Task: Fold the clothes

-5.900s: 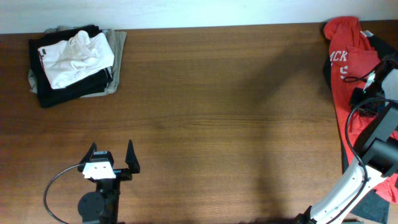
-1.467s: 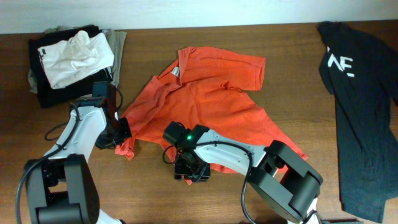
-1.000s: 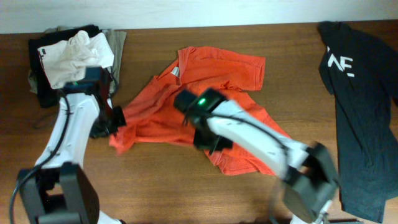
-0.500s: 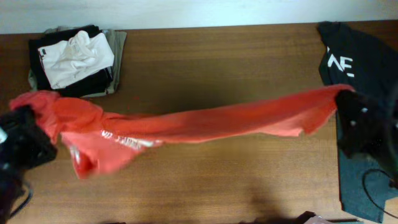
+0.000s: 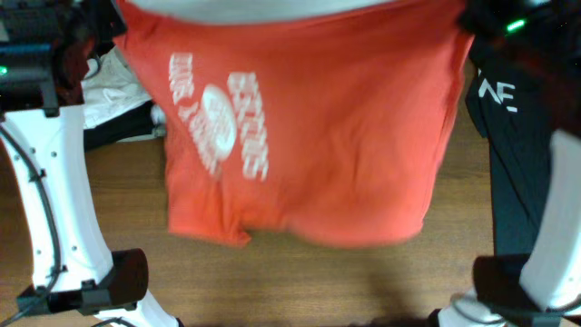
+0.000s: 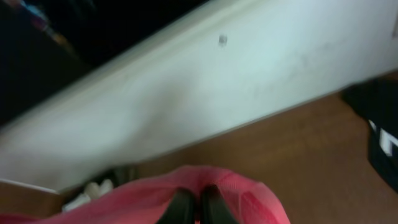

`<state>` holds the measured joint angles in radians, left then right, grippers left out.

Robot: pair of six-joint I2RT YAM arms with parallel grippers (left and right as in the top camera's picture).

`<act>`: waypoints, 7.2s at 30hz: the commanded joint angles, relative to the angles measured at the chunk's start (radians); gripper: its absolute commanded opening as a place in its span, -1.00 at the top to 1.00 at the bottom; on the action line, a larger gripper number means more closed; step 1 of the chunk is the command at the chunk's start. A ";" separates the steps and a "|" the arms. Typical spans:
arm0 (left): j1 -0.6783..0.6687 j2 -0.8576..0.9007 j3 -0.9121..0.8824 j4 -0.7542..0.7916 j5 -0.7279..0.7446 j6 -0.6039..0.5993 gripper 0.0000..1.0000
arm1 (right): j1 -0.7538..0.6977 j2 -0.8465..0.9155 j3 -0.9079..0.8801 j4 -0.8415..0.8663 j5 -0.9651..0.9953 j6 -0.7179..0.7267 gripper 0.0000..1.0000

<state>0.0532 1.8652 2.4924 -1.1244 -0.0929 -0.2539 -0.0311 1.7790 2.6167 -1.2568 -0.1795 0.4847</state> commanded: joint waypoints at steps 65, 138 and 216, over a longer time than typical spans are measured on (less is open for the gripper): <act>-0.182 -0.322 -1.288 0.113 0.099 -0.127 0.99 | -0.552 -0.591 -1.518 -0.011 0.040 -0.134 0.92; -0.195 -0.312 -1.490 0.349 0.088 -0.224 0.87 | -0.428 -0.425 -1.519 0.163 0.176 0.153 0.78; -0.276 -0.109 -1.329 0.342 0.367 -0.009 0.67 | -0.294 -0.275 -1.632 0.184 0.025 -0.076 0.48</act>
<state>-0.2089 1.7763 1.1797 -0.7826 0.2508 -0.2817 -0.3584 1.4799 1.0061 -1.0767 -0.1455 0.4095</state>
